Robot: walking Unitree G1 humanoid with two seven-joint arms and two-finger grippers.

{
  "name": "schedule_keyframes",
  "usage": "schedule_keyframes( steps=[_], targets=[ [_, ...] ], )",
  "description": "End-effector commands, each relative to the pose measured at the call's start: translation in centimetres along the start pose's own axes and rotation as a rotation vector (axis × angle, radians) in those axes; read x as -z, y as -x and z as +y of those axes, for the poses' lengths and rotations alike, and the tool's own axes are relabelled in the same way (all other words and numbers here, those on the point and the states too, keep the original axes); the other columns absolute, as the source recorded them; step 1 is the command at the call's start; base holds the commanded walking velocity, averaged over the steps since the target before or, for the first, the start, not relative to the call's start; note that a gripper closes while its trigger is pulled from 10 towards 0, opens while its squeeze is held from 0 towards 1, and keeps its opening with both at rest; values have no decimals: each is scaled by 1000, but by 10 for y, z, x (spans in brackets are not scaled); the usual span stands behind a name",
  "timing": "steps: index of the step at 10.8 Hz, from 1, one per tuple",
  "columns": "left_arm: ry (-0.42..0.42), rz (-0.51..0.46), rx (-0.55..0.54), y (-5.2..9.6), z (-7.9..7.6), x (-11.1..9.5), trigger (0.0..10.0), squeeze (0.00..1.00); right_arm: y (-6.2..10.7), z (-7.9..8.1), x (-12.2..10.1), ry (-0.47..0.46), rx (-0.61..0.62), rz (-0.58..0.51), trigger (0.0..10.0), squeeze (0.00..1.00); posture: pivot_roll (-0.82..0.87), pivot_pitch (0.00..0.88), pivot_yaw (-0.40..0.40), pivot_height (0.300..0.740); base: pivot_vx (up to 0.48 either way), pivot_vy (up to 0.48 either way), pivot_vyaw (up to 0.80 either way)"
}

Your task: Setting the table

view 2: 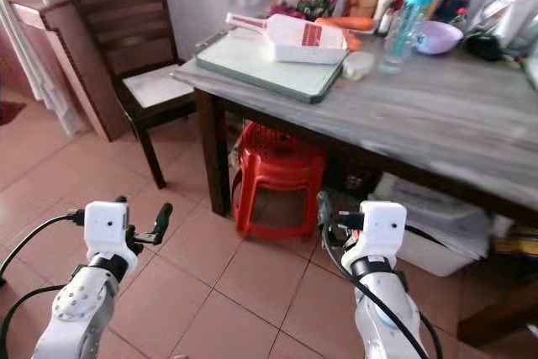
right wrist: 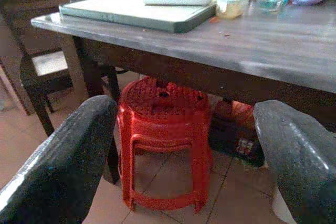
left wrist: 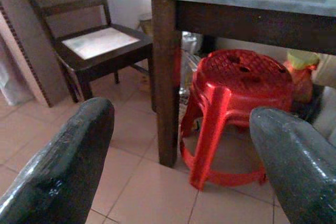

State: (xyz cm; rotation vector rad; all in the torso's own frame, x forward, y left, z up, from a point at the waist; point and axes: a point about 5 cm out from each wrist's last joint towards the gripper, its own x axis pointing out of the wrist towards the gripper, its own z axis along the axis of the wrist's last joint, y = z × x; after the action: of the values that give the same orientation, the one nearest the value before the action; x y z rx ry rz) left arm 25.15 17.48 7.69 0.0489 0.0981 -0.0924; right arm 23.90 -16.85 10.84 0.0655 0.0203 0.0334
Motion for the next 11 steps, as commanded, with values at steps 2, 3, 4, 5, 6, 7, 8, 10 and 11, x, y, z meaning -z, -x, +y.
schedule_keyframes(
  steps=[2,3,4,5,6,7,8,10,11],
  targets=[
    [-7,12,7,-1,-2,1,10000,0,0,-4,4,-2,14,22,10000,0,75,48,-21,740,-274,0,0],
    [-8,11,10,-1,-2,1,10000,0,0,-4,4,-1,20,23,10000,0,75,49,-20,740,-266,0,0],
    [-14,6,13,-1,-2,0,10000,0,1,-7,5,10,53,29,10000,0,75,49,-19,740,0,0,0],
    [-23,-3,13,-1,-2,-1,10000,0,0,-13,9,26,109,59,10000,0,74,50,-18,740,0,0,0],
    [-17,-7,31,-1,-2,-1,10000,0,-1,-17,7,48,134,50,10000,0,74,49,-18,740,0,0,0],
    [-7,-24,42,-1,-2,-5,10000,0,-2,-17,5,72,111,31,10000,0,74,49,-18,740,0,0,0],
    [18,-65,66,-2,-4,-12,10000,0,-1,-16,2,52,103,-3,10000,0,69,49,-17,740,0,0,0],
    [-7,-130,14,0,-1,-19,10000,0,1,-17,-3,71,128,-32,10000,0,70,62,-23,740,0,0,0],
    [7,-153,23,3,-2,-18,10000,0,5,-17,-3,96,127,-43,10000,0,70,66,-24,740,0,0,0]
  ],
)
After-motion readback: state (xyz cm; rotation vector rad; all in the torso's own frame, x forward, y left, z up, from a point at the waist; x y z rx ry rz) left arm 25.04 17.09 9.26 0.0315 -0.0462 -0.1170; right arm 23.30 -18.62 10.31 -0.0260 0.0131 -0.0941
